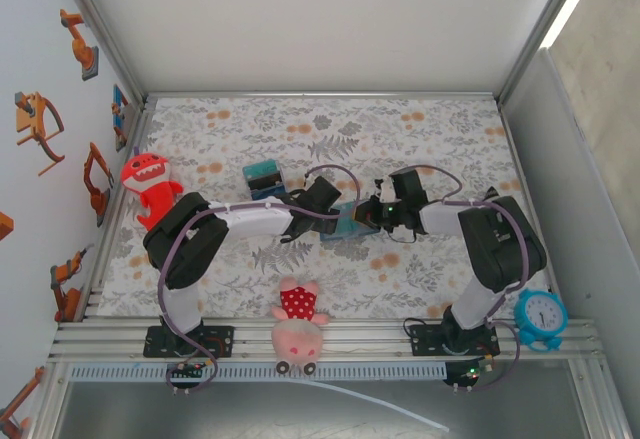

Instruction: Take the credit cards out of the card holder

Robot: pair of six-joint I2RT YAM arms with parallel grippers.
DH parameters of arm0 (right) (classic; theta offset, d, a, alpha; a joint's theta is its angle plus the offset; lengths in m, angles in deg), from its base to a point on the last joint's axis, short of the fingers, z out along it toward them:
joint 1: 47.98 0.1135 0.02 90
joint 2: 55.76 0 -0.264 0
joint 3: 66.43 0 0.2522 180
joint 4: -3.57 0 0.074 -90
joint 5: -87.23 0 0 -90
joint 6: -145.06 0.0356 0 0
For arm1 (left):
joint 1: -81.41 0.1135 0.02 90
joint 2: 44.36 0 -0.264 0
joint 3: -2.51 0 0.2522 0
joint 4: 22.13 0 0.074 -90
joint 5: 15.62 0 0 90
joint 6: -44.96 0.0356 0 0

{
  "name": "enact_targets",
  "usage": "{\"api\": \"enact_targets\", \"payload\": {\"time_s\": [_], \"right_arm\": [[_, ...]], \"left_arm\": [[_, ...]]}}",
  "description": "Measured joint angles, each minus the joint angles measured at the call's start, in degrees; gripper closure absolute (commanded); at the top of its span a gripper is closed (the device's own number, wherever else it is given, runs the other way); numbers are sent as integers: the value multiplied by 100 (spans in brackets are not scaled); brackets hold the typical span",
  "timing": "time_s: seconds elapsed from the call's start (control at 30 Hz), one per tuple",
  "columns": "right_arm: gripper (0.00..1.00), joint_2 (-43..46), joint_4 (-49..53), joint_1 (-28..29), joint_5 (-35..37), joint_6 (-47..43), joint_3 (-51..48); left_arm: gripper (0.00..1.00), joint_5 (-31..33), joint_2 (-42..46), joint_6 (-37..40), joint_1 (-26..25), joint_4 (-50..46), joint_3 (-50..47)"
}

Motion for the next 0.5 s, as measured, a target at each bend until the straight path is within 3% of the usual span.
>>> {"api": "enact_targets", "payload": {"time_s": [0.5], "right_arm": [[100,756,1547,-98,885,-894,367]], "left_arm": [[3,-157,17,42,96,2,0]]}}
